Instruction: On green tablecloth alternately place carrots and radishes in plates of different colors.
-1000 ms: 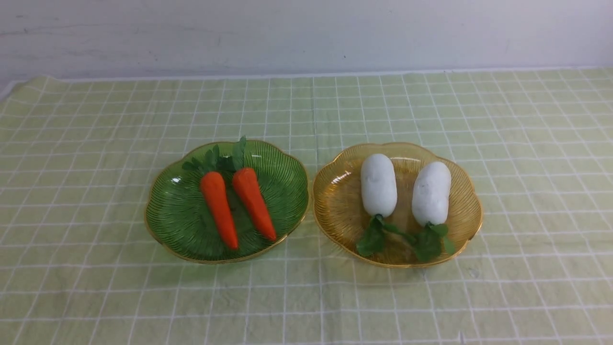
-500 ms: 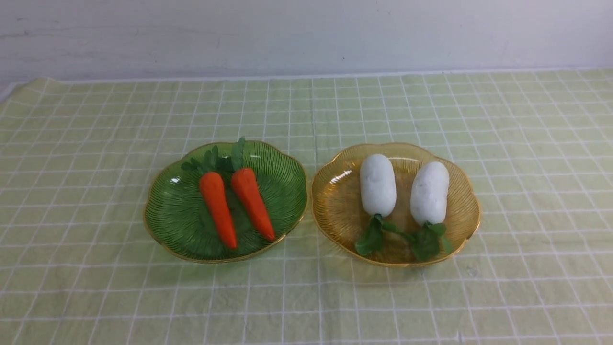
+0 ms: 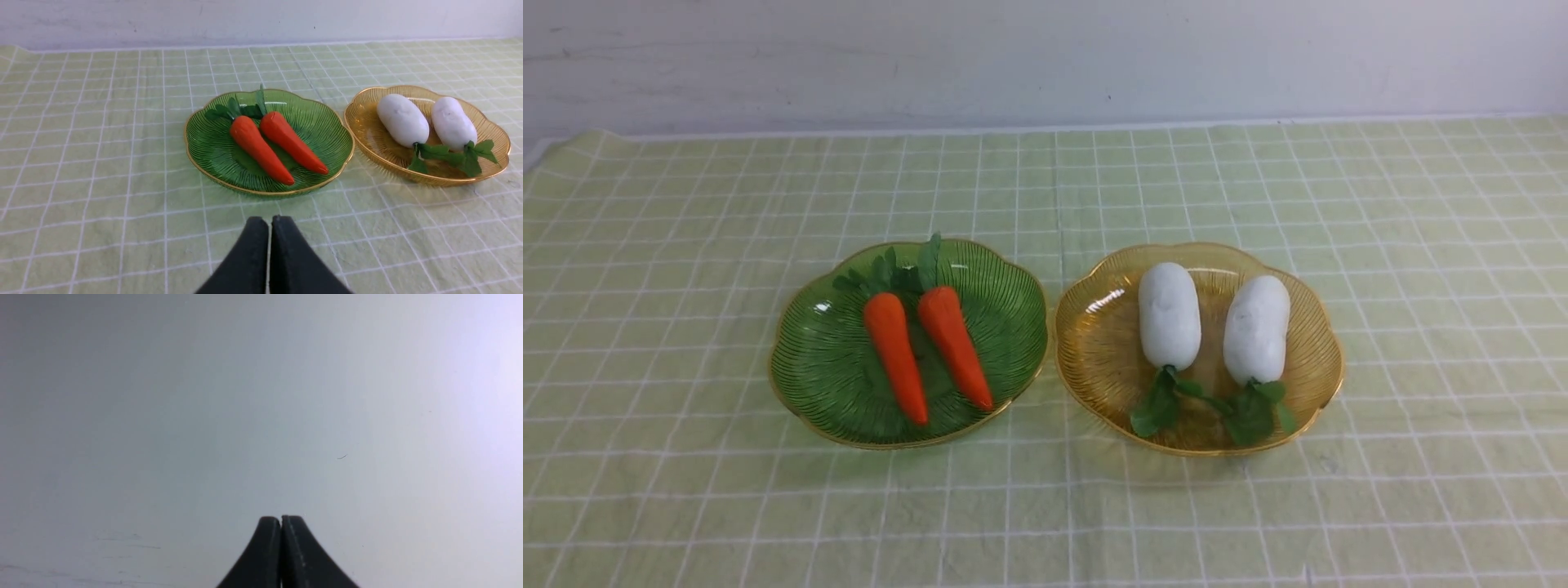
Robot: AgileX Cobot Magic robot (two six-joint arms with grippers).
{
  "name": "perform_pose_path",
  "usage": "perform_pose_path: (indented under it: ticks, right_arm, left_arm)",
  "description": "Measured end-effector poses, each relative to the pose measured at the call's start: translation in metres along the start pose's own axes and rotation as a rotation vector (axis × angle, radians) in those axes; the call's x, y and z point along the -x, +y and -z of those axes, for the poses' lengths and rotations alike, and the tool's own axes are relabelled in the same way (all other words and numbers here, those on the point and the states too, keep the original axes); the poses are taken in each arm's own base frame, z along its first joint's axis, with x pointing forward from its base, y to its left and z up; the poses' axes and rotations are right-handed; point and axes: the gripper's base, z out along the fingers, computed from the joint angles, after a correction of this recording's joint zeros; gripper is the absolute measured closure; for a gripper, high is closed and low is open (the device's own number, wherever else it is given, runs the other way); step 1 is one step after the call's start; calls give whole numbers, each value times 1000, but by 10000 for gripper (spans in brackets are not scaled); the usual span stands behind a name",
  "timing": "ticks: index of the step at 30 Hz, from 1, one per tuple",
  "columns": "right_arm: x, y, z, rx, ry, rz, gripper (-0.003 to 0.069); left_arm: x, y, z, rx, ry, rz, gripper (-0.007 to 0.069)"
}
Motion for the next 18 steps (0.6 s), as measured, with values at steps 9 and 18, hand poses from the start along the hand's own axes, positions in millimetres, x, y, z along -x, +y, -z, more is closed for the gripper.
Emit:
perform_pose_path:
  ticks: [9, 18]
  right_arm:
    - [0, 0, 0, 0, 0, 3, 673]
    - [0, 0, 0, 0, 0, 3, 673]
  left_arm:
    - [0, 0, 0, -2, -2, 2, 633]
    - [-8, 8, -24, 35, -73, -72, 633]
